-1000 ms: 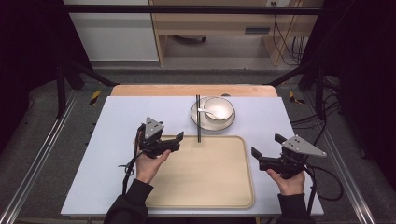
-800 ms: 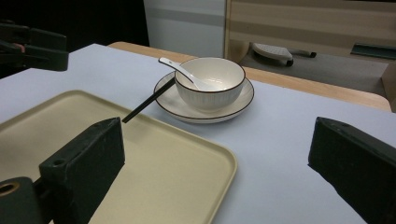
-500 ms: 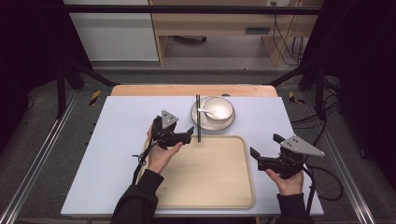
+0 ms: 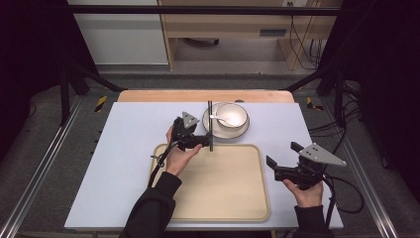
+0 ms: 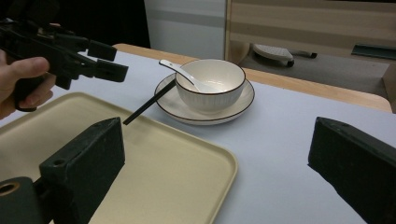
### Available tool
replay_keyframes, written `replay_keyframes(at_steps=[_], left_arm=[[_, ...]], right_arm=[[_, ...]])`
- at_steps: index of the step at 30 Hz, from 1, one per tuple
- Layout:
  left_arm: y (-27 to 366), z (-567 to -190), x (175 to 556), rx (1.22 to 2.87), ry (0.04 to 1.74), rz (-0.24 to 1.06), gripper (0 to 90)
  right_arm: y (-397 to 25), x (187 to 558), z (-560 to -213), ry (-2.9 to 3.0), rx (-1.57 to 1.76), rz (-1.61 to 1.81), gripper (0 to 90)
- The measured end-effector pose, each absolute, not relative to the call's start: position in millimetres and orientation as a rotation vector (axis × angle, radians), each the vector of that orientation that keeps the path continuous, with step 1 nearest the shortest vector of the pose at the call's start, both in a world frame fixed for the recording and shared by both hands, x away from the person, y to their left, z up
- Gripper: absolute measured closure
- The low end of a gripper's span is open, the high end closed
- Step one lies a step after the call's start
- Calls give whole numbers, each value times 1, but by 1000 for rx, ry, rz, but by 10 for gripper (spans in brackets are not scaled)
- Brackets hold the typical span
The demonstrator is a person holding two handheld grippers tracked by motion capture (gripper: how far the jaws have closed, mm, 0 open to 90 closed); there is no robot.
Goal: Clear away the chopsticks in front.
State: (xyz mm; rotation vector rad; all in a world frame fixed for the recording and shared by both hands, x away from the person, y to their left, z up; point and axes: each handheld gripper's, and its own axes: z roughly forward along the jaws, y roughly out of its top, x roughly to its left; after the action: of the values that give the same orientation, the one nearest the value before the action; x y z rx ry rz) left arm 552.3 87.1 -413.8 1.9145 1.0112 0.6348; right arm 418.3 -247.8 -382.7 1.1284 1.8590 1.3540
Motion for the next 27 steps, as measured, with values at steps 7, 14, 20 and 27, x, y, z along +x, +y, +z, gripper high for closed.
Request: replay_keyframes(at_steps=[7,14,20,27], left_arm=[[80,-423,569,1954,1032,641,181],[74,-430,584,1998,1050,648,192],[67,-432,595,1999,1061,661,268],[62,-442,605,2015,1085,652,373]], right_arm=[[-249,419,-383,1862,1128,1355,39],[-249,419,-383,1863,1131,1357,39],[-248,419,-384,1866,1131,1358,39],[-249,420,-384,1864,1135,1361,40]])
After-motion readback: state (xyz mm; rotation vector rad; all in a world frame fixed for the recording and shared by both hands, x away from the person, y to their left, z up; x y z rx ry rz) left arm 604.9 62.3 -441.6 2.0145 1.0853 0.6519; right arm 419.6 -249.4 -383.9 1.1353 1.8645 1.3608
